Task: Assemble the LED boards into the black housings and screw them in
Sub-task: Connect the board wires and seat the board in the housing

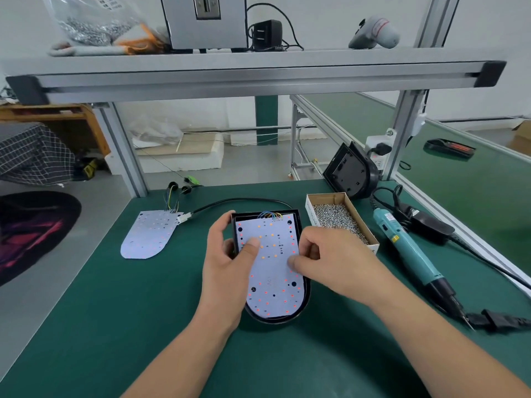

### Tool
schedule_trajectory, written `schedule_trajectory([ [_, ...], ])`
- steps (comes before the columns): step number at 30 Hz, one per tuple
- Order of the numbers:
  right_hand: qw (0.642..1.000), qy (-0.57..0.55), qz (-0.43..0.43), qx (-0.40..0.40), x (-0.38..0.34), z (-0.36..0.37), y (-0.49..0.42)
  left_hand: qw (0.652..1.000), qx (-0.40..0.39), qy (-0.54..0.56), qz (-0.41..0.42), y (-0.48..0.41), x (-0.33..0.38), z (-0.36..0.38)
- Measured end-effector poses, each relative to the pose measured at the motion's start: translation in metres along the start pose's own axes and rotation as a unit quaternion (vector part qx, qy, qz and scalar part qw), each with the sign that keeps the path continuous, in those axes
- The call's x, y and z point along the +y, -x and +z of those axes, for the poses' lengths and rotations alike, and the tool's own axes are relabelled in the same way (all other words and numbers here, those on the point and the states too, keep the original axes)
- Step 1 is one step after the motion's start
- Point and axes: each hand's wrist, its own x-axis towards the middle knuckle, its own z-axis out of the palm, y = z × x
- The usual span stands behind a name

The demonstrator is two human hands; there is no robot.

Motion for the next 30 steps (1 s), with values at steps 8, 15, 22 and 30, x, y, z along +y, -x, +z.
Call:
schedule_trajectory([
  [8,0.965,-0.245,0.040,0.079,0.007,0.009,-0.010,0.998,-0.053,-0.006,0.019,0.004,-0.002,0.002],
  [15,0.927,-0.372,0.017,0.034,0.008,0.008,-0.014,0.995,-0.092,0.019,-0.015,0.005,-0.003,0.001],
  [22,0.871,-0.482,0.074,0.063,0.004,0.013,-0.017,0.986,-0.114,0.095,-0.078,0.003,0.002,-0.004],
  [30,0.968,-0.243,-0.013,-0.067,0.004,0.016,-0.007,0.972,-0.167,0.117,-0.118,0.012,0.004,-0.001],
])
